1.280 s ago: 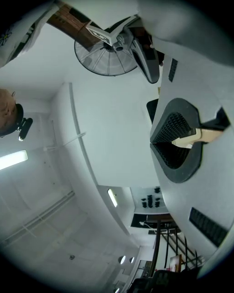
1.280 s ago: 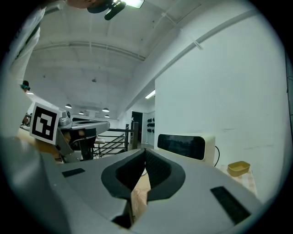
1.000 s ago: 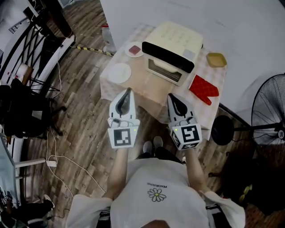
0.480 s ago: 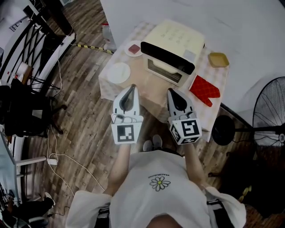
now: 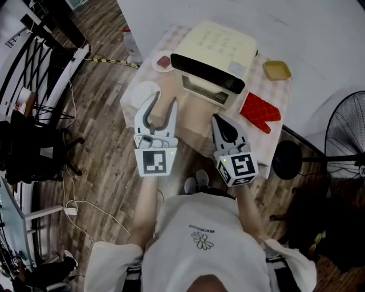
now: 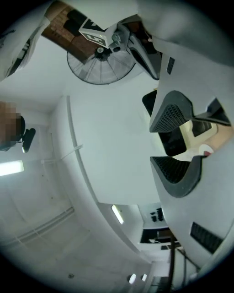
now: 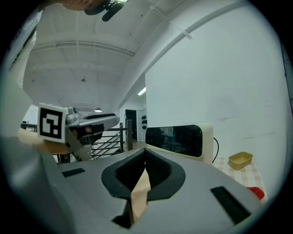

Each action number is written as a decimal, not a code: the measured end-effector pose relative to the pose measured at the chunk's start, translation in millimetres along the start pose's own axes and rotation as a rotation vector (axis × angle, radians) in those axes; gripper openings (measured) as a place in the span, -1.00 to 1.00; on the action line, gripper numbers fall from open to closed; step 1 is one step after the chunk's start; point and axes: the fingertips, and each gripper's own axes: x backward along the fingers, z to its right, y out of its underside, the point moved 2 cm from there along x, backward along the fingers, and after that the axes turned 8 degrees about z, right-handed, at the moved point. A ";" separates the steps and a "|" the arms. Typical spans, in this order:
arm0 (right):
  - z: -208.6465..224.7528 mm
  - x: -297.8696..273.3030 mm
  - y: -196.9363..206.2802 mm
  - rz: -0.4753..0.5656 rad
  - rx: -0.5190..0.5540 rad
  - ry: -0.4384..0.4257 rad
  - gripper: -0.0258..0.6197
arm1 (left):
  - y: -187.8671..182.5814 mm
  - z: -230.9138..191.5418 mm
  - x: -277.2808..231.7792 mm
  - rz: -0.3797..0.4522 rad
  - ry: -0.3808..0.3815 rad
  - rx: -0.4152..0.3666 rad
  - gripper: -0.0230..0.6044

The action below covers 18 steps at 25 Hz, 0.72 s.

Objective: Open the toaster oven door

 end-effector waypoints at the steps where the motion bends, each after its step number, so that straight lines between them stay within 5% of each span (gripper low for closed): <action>1: 1.7 0.3 -0.3 0.000 -0.002 0.003 -0.89 | -7.9 -3.7 -12.6 0.013 0.050 -0.069 -0.41; 5: 7.0 2.1 1.9 -0.008 -0.009 0.012 -0.89 | -27.3 -6.6 -59.0 0.032 0.253 -0.266 -0.26; 14: 14.3 9.8 10.7 -0.027 -0.048 0.026 -0.89 | -2.3 27.9 -123.1 -0.180 0.724 -0.621 -0.18; 18: 14.0 10.9 16.1 -0.036 -0.062 0.023 -0.89 | 16.2 45.6 -139.4 -0.277 0.876 -0.711 -0.18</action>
